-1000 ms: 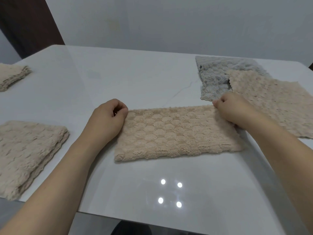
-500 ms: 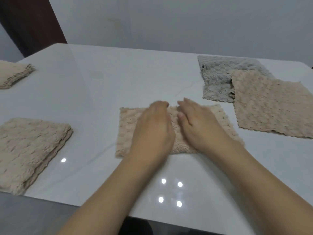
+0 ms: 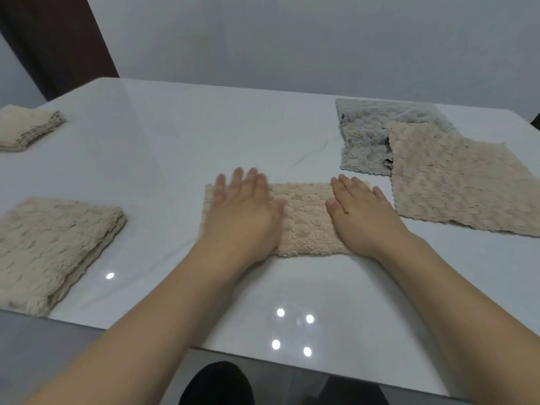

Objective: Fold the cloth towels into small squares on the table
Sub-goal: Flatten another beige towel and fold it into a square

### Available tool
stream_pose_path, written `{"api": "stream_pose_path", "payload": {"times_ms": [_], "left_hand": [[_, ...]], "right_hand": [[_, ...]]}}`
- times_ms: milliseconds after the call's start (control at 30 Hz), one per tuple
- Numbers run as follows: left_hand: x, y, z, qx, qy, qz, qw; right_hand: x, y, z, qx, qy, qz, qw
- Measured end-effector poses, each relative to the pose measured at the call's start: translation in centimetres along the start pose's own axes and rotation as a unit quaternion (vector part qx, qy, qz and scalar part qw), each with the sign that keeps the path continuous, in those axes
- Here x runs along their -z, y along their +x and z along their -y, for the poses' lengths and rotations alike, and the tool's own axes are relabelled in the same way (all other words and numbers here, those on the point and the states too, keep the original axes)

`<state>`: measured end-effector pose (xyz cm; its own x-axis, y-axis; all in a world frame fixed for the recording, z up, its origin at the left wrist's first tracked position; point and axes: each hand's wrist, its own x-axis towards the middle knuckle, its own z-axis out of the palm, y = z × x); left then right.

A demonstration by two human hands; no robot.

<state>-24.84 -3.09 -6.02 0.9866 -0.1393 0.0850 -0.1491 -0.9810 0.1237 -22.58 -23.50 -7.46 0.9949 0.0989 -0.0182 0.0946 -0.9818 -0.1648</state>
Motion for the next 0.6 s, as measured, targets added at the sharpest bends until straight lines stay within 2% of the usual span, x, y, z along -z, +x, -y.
{"api": "stream_pose_path", "payload": {"times_ms": [67, 133, 333, 467, 533, 600], "left_hand": [[-0.6, 0.4, -2.7, -0.062, -0.045, 0.006, 0.997], [-1.6, 0.3, -2.7, -0.082, -0.041, 0.025, 0.996], [-1.2, 0.7, 3.0, -0.027, -0.033, 0.071, 0.997], [-1.4, 0.7, 2.7, -0.025, -0.026, 0.059, 0.998], [-1.4, 0.8, 2.6, -0.022, -0.029, 0.056, 0.998], [-1.3, 0.8, 2.7, -0.022, -0.033, 0.063, 0.997]], "right_hand": [[0.0, 0.0, -0.2, 0.001, 0.002, 0.003, 1.000], [0.1, 0.0, -0.6, 0.004, 0.000, 0.007, 1.000], [0.5, 0.3, -1.0, 0.012, -0.006, 0.006, 1.000], [1.3, 1.3, -0.3, 0.001, -0.030, -0.012, 0.999], [2.2, 2.3, 0.1, -0.018, -0.012, -0.048, 0.999], [3.2, 3.2, 0.3, -0.009, 0.006, -0.044, 0.999]]}}
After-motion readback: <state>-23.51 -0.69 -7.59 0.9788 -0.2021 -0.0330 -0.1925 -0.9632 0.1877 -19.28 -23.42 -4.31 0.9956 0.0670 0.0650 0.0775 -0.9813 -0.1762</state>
